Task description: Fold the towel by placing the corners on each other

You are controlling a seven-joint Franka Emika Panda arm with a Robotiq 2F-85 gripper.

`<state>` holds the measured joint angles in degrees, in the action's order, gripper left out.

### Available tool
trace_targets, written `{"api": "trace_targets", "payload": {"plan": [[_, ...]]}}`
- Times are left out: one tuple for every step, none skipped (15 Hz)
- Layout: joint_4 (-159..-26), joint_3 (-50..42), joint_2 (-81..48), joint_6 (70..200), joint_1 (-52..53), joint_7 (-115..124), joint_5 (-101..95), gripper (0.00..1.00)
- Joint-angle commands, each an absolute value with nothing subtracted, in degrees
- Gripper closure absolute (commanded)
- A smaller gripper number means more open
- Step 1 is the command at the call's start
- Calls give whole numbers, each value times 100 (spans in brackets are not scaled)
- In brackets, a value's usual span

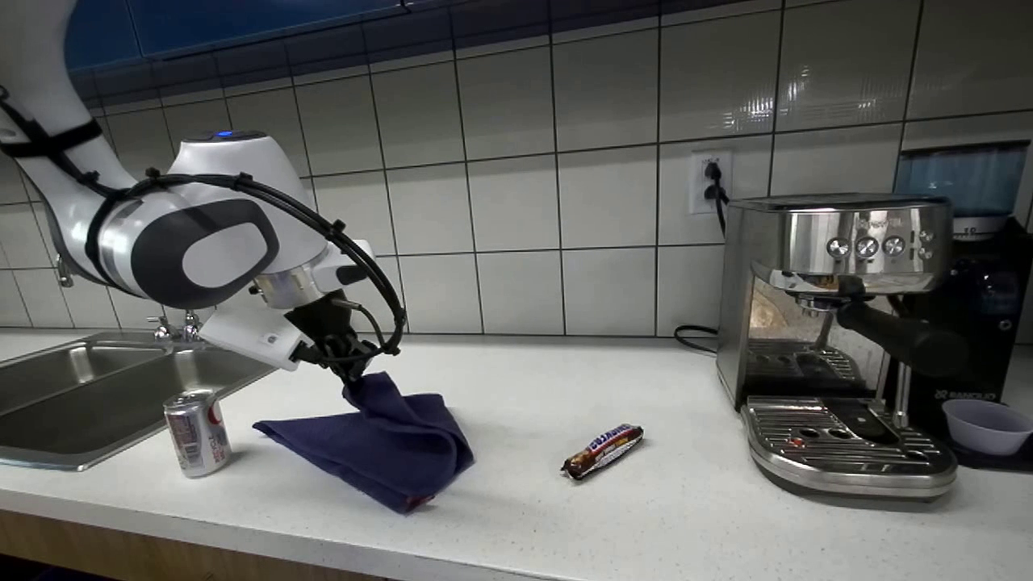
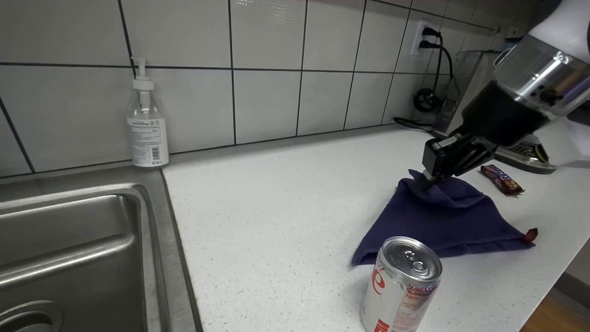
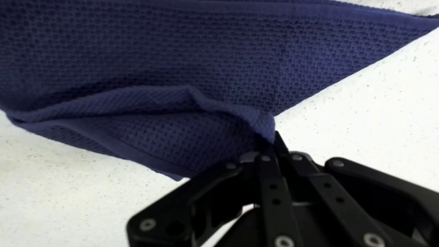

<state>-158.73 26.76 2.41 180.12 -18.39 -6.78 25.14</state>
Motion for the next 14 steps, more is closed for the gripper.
{"api": "trace_targets", "payload": {"plan": [[-15891, 2957, 456, 17956, -2084, -43, 2087, 99], [-15967, 3011, 560, 17949, -2070, 135, 2004, 99], [-16041, 3064, 656, 17949, -2057, 303, 1932, 99], [-15985, 3146, 664, 17902, -2142, 464, 1791, 99], [-15938, 3227, 698, 17842, -2213, 604, 1676, 99], [-15959, 3322, 771, 17825, -2253, 758, 1592, 99], [-15972, 3436, 849, 17803, -2306, 915, 1513, 99], [-15971, 3553, 911, 17783, -2369, 1052, 1440, 99], [-15970, 3676, 964, 17769, -2428, 1171, 1389, 99], [-15970, 3808, 1030, 17744, -2489, 1291, 1340, 99], [-15969, 3931, 1070, 17745, -2540, 1390, 1312, 99], [-15967, 4062, 1128, 17722, -2600, 1485, 1293, 99], [-15967, 4173, 1161, 17721, -2642, 1557, 1296, 99], [-15965, 4292, 1196, 17709, -2694, 1628, 1296, 99]]}}
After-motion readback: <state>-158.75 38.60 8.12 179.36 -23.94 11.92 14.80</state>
